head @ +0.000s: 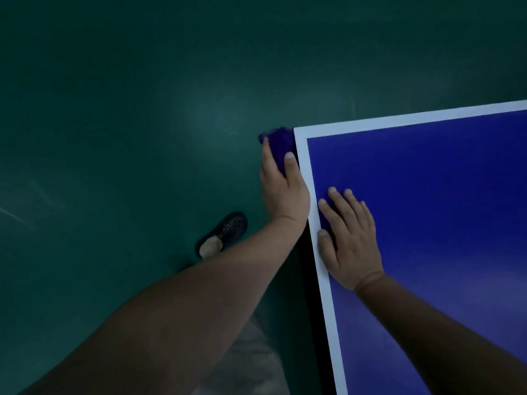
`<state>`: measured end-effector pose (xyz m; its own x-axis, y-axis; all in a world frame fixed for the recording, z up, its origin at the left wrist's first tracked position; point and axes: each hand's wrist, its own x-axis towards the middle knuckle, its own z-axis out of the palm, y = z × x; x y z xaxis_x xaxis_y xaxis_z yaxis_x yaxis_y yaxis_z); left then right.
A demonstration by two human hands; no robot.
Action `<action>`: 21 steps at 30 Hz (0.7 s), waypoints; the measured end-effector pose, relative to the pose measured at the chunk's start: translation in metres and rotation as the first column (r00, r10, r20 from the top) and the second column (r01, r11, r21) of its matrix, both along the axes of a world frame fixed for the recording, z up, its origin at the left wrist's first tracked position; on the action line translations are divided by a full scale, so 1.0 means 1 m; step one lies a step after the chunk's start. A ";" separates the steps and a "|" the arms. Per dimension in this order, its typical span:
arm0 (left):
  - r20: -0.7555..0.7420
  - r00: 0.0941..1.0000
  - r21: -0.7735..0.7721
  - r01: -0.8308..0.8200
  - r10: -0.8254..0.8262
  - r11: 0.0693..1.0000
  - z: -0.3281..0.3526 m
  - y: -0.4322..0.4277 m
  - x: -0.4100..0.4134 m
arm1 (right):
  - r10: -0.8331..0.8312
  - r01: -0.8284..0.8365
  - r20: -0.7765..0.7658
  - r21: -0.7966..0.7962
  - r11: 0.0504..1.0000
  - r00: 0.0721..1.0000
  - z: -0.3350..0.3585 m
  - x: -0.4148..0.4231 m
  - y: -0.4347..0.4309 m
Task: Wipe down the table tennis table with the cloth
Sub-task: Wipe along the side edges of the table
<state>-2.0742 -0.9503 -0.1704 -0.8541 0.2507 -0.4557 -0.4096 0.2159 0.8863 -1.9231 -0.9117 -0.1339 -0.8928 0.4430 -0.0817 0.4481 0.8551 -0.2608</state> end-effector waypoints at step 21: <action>0.046 0.461 -0.159 0.879 -0.886 0.449 0.004 0.049 -0.150 | -0.374 0.372 0.049 0.046 0.927 0.926 -0.006 -0.111 0.023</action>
